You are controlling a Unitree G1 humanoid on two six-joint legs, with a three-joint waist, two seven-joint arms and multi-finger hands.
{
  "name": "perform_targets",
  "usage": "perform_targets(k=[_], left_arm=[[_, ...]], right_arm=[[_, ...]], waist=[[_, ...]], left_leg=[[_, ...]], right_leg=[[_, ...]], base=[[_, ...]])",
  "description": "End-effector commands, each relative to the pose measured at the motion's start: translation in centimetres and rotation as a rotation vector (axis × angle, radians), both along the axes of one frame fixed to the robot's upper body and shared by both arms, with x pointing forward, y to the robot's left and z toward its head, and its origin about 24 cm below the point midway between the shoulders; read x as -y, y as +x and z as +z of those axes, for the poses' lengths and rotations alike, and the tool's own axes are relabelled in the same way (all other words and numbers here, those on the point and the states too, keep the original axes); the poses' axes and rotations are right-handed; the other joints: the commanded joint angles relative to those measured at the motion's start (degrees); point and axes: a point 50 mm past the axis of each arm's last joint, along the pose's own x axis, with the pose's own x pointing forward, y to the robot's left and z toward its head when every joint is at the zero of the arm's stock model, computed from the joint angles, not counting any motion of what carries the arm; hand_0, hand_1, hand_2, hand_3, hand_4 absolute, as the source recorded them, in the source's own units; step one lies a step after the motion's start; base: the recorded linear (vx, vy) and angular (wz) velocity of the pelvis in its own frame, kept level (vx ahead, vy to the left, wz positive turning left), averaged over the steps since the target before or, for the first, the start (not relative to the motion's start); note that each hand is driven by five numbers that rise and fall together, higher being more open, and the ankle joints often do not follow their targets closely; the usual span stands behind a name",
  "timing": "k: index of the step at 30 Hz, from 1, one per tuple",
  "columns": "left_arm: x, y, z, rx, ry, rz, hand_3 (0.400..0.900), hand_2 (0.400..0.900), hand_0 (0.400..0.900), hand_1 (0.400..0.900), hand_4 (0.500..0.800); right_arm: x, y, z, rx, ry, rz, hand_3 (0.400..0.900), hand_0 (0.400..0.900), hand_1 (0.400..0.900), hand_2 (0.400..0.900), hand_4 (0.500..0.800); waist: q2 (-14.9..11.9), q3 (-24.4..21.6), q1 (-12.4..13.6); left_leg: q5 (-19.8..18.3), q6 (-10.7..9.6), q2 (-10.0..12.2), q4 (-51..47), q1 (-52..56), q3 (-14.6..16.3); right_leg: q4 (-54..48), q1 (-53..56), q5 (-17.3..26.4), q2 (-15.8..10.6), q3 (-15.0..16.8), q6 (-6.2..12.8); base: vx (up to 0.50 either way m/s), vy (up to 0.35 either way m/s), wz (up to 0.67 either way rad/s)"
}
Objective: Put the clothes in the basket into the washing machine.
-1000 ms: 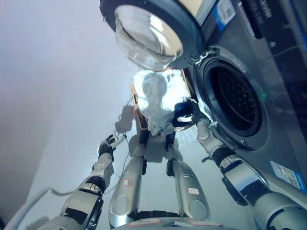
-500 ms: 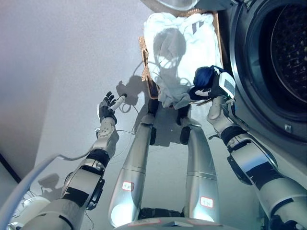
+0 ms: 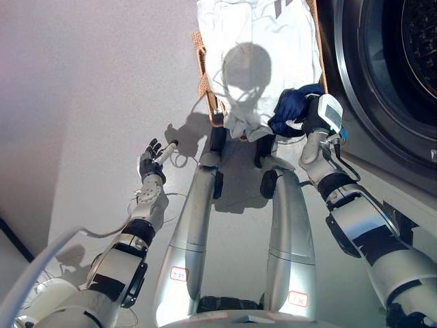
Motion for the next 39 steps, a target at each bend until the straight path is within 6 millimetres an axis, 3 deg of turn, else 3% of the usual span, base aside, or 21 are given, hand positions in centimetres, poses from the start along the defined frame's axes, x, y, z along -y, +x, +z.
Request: perform_targets(k=[1,5,9,15,23,24,25,26,28,31,34,39], left_arm=[[-1.1,-1.8,-2.4,-0.065,-0.005,0.077,0.900,0.900,0.900,0.900,0.800],[-2.0,-2.1,-2.1,-0.042,-0.001,0.114,0.900,0.900,0.900,0.900,0.800],[-3.1,-2.6,-1.8,-0.008,-0.010,0.162,0.900,0.900,0.900,0.900,0.800],[-4.0,-3.2,-1.8,0.001,-0.030,0.209,0.900,0.900,0.900,0.900,0.800],[-4.4,-3.6,-2.3,-0.026,-0.056,0.244,0.900,0.900,0.900,0.900,0.800],[-4.4,-3.3,-2.0,-0.022,-0.058,0.246,0.900,0.900,0.900,0.900,0.800],[-4.4,-3.2,-2.0,-0.020,-0.057,0.246,0.900,0.900,0.900,0.900,0.800],[-4.3,-3.1,-1.8,-0.020,-0.058,0.247,0.900,0.900,0.900,0.900,0.800],[-4.1,-2.7,-1.4,-0.009,-0.055,0.242,0.900,0.900,0.900,0.900,0.800],[-3.7,-2.4,-1.0,0.007,-0.050,0.220,0.900,0.900,0.900,0.900,0.800],[-3.1,-2.3,-1.1,0.001,-0.048,0.187,0.900,0.900,0.900,0.900,0.800],[-2.5,-2.9,-1.8,-0.015,-0.045,0.131,0.900,0.900,0.900,0.900,0.800]], right_arm=[[0.3,-1.9,-3.8,-0.049,0.067,-0.023,0.400,0.400,0.400,0.400,0.500],[-0.7,-1.4,-1.4,0.110,0.095,0.043,0.400,0.400,0.400,0.400,0.500],[-1.2,-1.5,3.3,0.348,0.157,0.123,0.400,0.400,0.400,0.400,0.500],[-0.2,-3.1,8.9,0.661,0.290,0.147,0.400,0.400,0.400,0.400,0.500],[2.0,-4.3,10.4,0.864,0.573,0.054,0.400,0.400,0.400,0.400,0.500],[2.6,-4.1,10.4,0.935,0.759,-0.004,0.400,0.400,0.400,0.400,0.500],[2.6,-4.1,10.5,0.937,0.761,-0.002,0.400,0.400,0.400,0.400,0.500],[2.7,-3.7,10.9,1.002,0.927,-0.047,0.400,0.400,0.400,0.400,0.500],[3.0,-3.3,12.6,1.099,1.065,-0.088,0.400,0.400,0.400,0.400,0.500],[4.4,-2.9,15.4,1.217,1.244,-0.158,0.400,0.400,0.400,0.400,0.500],[7.5,-3.0,17.8,1.287,1.385,-0.272,0.400,0.400,0.400,0.400,0.500],[11.9,-4.4,20.3,1.312,1.402,-0.348,0.400,0.400,0.400,0.400,0.500]], waist=[[3.1,-4.3,-2.0],[1.8,-5.3,-3.2],[0.5,-6.1,-4.3],[-0.8,-6.5,-5.8],[-1.4,-6.3,-6.5],[-1.2,-6.0,-6.5],[-1.3,-6.2,-6.5],[-1.0,-6.2,-6.3],[-0.6,-6.6,-5.9],[0.0,-7.0,-5.0],[0.5,-7.8,-3.8],[1.2,-9.0,-2.1]], left_leg=[[-4.1,0.5,-0.9,-2.9,5.2,0.6],[-3.8,0.2,-0.5,-4.9,7.1,0.3],[-4.1,0.1,-0.1,-5.2,8.2,0.2],[-4.0,-0.2,0.4,-7.0,9.5,0.2],[-3.5,-0.5,0.8,-8.5,10.4,0.2],[-3.7,-0.5,0.8,-8.6,10.9,0.1],[-3.5,-0.5,0.7,-8.5,10.4,0.1],[-3.4,-0.5,0.7,-8.5,10.3,0.1],[-3.3,-0.5,0.6,-8.6,9.7,0.2],[-3.2,-0.6,0.5,-8.7,9.3,0.2],[-3.1,-0.7,0.4,-9.1,8.9,0.3],[-2.7,-0.8,0.2,-9.5,8.0,0.2]], right_leg=[[1.5,3.8,-3.9,0.2,0.9,3.41],[-0.8,5.8,-3.4,0.7,1.1,3.54],[-1.6,7.2,-3.2,1.2,1.3,3.62],[-3.5,8.7,-2.8,1.3,1.5,3.83],[-5.3,10.0,-2.4,1.7,1.4,3.93],[-5.6,10.6,-2.5,1.7,1.2,3.95],[-5.5,10.1,-2.3,1.6,1.2,3.94],[-5.6,10.2,-2.3,1.6,1.1,3.92],[-5.5,9.7,-2.1,1.5,1.0,3.91],[-5.7,9.2,-1.8,1.4,0.9,4.02],[-5.9,8.7,-1.6,1.2,0.8,4.20],[-5.9,7.7,-1.4,0.5,0.7,4.53]], base=[[-0.01,-0.015,-0.07],[-0.02,-0.016,-0.09],[-0.03,-0.001,-0.12],[-0.02,0.008,-0.08],[0.00,0.001,-0.01],[0.00,0.000,0.00],[-0.02,0.021,0.03],[-0.03,0.020,0.05],[-0.01,0.017,0.06],[0.00,0.013,0.03],[0.00,0.006,0.01],[0.01,0.003,0.02]])
